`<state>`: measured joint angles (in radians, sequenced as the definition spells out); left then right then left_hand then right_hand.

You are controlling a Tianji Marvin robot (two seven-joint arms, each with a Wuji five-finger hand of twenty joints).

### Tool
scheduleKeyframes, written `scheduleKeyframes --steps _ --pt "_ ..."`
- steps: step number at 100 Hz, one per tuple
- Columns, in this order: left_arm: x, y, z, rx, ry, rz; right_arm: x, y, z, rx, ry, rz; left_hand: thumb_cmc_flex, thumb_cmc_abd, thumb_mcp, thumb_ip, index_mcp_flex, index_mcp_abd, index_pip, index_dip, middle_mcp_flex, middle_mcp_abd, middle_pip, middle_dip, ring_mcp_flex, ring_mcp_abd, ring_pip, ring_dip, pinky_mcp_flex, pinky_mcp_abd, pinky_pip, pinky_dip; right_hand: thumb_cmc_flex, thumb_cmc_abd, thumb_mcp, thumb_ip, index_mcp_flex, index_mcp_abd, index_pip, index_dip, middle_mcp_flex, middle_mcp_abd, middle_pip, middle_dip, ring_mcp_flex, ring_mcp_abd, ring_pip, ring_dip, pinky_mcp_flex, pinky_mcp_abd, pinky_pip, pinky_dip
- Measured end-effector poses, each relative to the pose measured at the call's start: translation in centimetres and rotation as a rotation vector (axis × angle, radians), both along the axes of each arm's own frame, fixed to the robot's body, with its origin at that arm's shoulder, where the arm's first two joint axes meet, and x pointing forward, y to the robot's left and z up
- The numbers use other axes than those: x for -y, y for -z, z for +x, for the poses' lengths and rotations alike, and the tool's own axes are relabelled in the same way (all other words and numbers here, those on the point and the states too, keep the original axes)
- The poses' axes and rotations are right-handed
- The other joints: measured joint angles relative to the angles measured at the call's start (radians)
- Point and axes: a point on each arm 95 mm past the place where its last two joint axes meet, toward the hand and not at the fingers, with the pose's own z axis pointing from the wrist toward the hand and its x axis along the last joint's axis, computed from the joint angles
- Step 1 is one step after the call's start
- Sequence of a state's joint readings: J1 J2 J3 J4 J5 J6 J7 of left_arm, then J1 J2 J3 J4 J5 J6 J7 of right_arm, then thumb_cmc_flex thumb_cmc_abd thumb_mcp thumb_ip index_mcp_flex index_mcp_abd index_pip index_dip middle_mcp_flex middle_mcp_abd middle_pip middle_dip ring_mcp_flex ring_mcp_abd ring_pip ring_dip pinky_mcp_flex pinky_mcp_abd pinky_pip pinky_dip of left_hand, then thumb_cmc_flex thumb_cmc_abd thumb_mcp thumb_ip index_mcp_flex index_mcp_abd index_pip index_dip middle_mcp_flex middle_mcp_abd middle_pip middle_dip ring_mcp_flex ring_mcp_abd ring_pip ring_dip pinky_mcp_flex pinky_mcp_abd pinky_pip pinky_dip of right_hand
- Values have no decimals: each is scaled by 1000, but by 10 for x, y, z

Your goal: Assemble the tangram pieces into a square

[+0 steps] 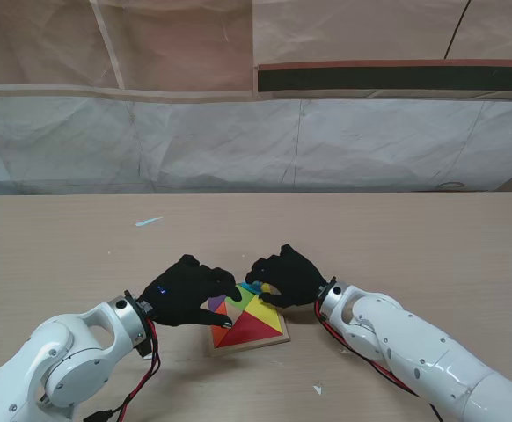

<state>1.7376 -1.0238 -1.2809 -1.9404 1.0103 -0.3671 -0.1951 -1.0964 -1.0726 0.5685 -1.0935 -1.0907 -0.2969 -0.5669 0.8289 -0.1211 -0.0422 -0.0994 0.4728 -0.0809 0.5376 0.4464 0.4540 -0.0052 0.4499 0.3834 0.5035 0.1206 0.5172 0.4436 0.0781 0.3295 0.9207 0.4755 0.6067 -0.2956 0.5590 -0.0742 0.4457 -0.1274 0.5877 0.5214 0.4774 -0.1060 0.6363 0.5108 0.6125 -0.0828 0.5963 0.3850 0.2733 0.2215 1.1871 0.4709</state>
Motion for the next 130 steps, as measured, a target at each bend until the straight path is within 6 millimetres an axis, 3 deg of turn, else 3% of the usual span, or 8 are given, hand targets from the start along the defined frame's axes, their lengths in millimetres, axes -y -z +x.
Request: scheduleKeyframes --steps 15,39,51,62,72,89,113,130 --pt "0 0 0 2 -1 -1 -5 4 -2 -6 -18 -17 0 0 0 0 0 0 0 0 0 0 0 0 0 -1 0 0 0 0 0 0 -60 -34 38 1 0 10 -43 2 0 1 0 0 0 0 0 0 -2 0 0 0" --pt "-1 0 -1 2 -3 -2 -8 6 1 14 -22 -53 0 0 0 0 0 0 0 0 0 0 0 0 0 0 0 0 0 0 0 0 -35 -50 164 9 2 31 -53 26 12 3 6 0 17 1 12 5 27 0 4 0" --pt "-1 0 -1 2 -3 -2 -6 6 4 19 -12 -58 0 0 0 0 0 0 0 0 0 0 0 0 0 -1 0 0 0 0 0 0 -27 -51 170 9 29 17 -7 38 71 -27 34 0 59 -11 28 10 61 0 15 0" --pt "-1 0 -1 2 -3 -2 -6 5 5 25 -8 -59 0 0 0 0 0 0 0 0 0 0 0 0 0 0 0 0 0 0 0 0 3 -74 173 -18 23 -7 115 -77 117 -43 47 10 97 -23 37 14 88 0 28 -23" --pt "-1 0 -1 1 -3 -3 -7 2 6 32 -4 -56 0 0 0 0 0 0 0 0 0 0 0 0 0 -1 0 0 0 0 0 0 89 -107 159 -54 25 -45 246 -177 183 -58 28 36 145 -41 59 15 118 0 33 -25" --pt "-1 -1 -1 2 -2 -2 -8 2 6 37 0 -35 0 0 0 0 0 0 0 0 0 0 0 0 0 -1 0 0 0 0 0 0 133 -118 74 -69 70 -132 365 -236 265 -72 5 64 206 -59 86 21 160 0 48 -26" --pt "-1 -1 -1 3 -3 -2 -10 4 7 23 5 6 0 0 0 0 0 0 0 0 0 0 0 0 0 -1 0 0 0 0 0 0 163 -79 39 -79 124 -186 436 -201 302 -77 6 127 226 -62 148 41 180 0 61 -27" --pt "-1 -1 -1 4 -3 -2 -5 2 6 5 20 27 0 0 0 0 0 0 0 0 0 0 0 0 0 0 0 0 0 0 0 0 163 -103 119 -82 151 -164 422 -135 384 -76 59 202 276 -62 184 57 197 0 67 -27"
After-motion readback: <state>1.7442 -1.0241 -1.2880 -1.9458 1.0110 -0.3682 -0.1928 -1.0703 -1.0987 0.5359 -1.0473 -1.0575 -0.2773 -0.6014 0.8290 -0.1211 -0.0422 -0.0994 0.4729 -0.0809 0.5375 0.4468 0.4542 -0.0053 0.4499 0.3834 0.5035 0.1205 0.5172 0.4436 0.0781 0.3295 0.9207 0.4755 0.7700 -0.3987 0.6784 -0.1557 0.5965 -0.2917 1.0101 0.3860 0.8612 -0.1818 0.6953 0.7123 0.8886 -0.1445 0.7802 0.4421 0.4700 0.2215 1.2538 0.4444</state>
